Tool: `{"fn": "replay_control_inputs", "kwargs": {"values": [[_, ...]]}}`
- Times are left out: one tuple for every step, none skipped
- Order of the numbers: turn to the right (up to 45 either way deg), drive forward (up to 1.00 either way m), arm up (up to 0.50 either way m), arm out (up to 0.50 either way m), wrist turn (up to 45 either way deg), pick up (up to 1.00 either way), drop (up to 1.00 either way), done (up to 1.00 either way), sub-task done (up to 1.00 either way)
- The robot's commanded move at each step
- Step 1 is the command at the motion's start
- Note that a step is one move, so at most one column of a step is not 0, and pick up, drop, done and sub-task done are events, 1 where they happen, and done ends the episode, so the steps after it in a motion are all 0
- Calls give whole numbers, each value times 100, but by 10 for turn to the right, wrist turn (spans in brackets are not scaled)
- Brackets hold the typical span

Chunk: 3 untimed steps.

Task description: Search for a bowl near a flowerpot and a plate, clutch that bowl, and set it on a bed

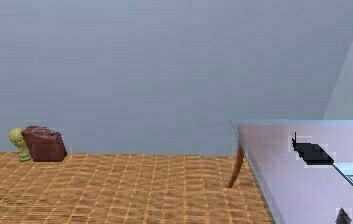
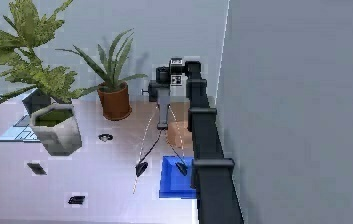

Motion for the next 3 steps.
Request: {"fn": "replay_control_inputs", "kwargs": {"values": [[0, 0, 0, 0, 450, 0, 0, 0, 0], [0, 0, 0, 0, 450, 0, 0, 0, 0], [0, 0, 0, 0, 450, 0, 0, 0, 0]]}}
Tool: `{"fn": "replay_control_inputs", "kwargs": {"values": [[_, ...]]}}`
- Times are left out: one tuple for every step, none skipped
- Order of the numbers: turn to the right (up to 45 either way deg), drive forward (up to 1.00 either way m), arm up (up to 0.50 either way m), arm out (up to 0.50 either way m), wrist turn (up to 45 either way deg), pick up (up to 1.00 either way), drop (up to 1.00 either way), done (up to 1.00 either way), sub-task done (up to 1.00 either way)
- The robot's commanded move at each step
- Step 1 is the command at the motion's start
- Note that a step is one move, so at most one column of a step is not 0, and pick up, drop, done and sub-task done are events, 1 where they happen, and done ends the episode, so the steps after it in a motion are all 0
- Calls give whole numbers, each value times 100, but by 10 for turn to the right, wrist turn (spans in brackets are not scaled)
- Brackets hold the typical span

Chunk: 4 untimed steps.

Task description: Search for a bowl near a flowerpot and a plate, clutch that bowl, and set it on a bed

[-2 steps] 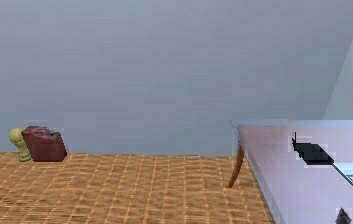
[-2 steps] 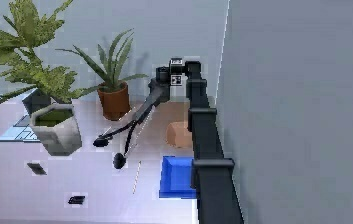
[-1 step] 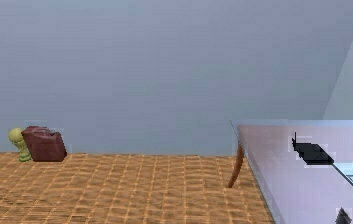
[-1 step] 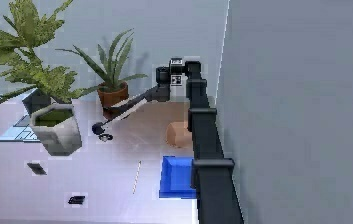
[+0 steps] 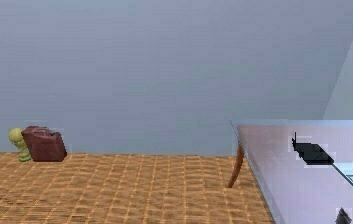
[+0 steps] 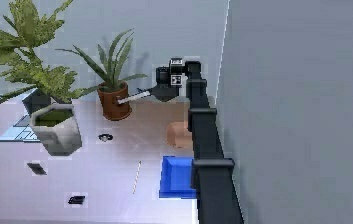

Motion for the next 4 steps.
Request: {"fn": "replay_control_inputs", "kwargs": {"values": [[0, 0, 0, 0, 450, 0, 0, 0, 0], [0, 0, -30, 0, 0, 0, 0, 0, 0], [0, 0, 0, 0, 0, 100, 0, 0, 0], [0, 0, 10, 0, 0, 0, 0, 0, 0]]}}
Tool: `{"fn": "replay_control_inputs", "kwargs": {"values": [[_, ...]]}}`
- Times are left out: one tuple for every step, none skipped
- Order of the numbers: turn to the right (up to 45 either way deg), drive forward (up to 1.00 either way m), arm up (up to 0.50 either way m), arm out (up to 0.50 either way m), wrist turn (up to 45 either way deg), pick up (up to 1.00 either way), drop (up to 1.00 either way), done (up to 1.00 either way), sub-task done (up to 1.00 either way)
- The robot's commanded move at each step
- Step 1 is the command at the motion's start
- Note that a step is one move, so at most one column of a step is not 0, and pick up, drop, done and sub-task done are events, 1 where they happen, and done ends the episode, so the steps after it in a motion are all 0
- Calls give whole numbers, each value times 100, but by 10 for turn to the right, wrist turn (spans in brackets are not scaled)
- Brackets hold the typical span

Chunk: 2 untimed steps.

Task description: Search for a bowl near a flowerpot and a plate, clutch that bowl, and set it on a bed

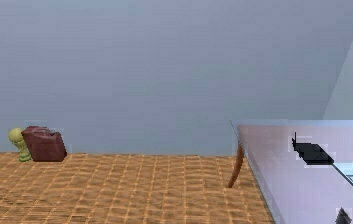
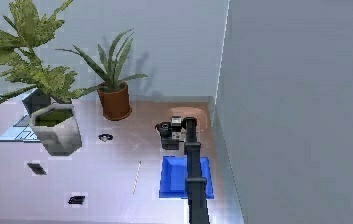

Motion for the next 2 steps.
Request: {"fn": "replay_control_inputs", "kwargs": {"values": [[0, 0, 28, 0, 0, 0, 0, 0, 0], [0, 0, 0, 0, -450, 0, 0, 0, 0]]}}
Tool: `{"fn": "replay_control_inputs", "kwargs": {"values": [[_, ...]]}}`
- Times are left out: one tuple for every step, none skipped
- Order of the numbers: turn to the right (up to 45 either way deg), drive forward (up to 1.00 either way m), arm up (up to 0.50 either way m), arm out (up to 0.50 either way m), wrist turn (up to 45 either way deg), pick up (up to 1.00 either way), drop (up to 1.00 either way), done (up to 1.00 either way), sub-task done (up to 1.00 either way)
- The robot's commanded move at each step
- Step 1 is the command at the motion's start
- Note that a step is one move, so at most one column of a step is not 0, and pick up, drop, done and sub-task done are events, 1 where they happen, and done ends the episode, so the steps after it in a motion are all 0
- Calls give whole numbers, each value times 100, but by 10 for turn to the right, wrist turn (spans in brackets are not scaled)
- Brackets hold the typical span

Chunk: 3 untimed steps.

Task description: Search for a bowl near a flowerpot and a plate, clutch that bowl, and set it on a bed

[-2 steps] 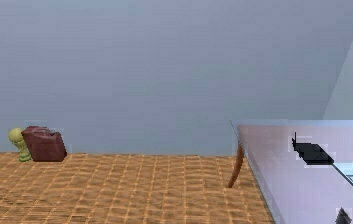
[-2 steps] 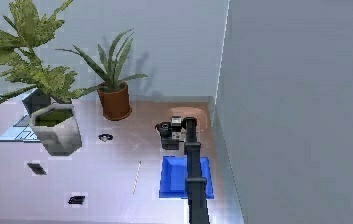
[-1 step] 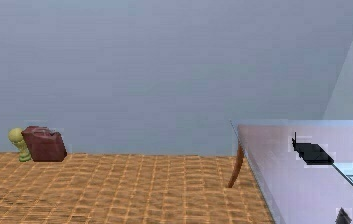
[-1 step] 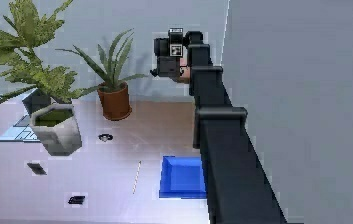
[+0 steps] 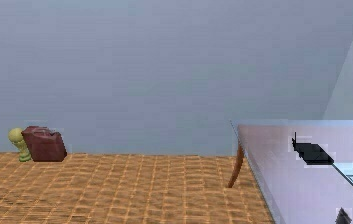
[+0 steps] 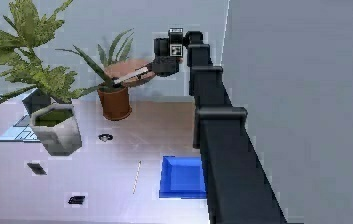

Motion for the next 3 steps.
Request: {"fn": "replay_control_inputs", "kwargs": {"values": [[0, 0, 0, 0, -450, 0, 0, 0, 0], [0, 0, 0, 0, -390, 0, 0, 0, 0], [0, 0, 0, -42, 0, 0, 0, 0, 0]]}}
